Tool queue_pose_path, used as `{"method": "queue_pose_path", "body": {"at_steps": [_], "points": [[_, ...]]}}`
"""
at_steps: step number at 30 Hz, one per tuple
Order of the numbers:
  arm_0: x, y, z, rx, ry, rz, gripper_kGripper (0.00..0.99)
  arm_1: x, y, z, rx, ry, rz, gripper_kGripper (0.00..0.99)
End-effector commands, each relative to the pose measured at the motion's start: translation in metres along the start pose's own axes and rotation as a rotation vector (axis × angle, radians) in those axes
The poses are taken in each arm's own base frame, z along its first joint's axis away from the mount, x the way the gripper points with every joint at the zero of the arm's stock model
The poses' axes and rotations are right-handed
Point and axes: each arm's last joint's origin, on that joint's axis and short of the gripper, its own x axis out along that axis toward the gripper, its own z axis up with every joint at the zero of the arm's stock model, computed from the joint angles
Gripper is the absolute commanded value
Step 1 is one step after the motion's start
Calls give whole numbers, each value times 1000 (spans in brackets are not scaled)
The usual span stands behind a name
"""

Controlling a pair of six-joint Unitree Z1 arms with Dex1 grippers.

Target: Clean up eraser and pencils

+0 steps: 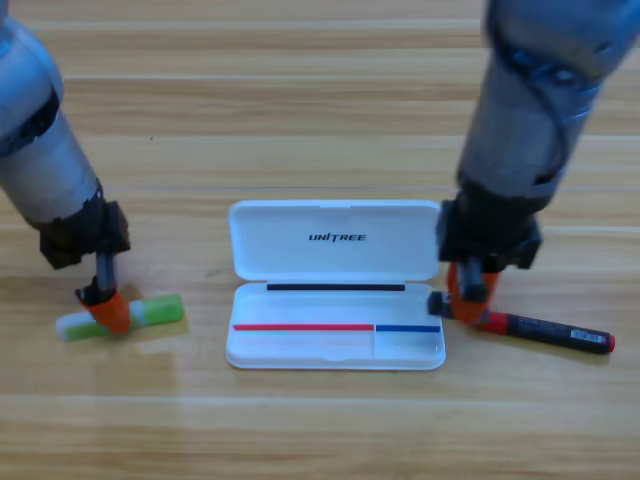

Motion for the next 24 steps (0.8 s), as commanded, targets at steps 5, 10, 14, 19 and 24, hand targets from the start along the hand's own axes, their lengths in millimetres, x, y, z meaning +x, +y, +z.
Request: {"method": "queue_pose_path", "body": {"at_steps": [5, 10, 14, 19, 24], "points": [[24, -7, -17, -20, 33, -64, 960, 66, -17, 31, -55, 92, 72, 0], [28, -11, -20, -21, 28, -60, 954, 73, -23, 37, -59, 94, 68, 0], [32, -10, -19, -26, 36, -57, 930, 79, -26, 39, -63, 99, 66, 0], [37, -9, -18, -30, 42, -60, 894, 82, -28, 43, -68, 100, 63, 0], [44, -7, -16, -12, 56, -67, 775, 86, -29, 43, -68, 108, 64, 0]]}}
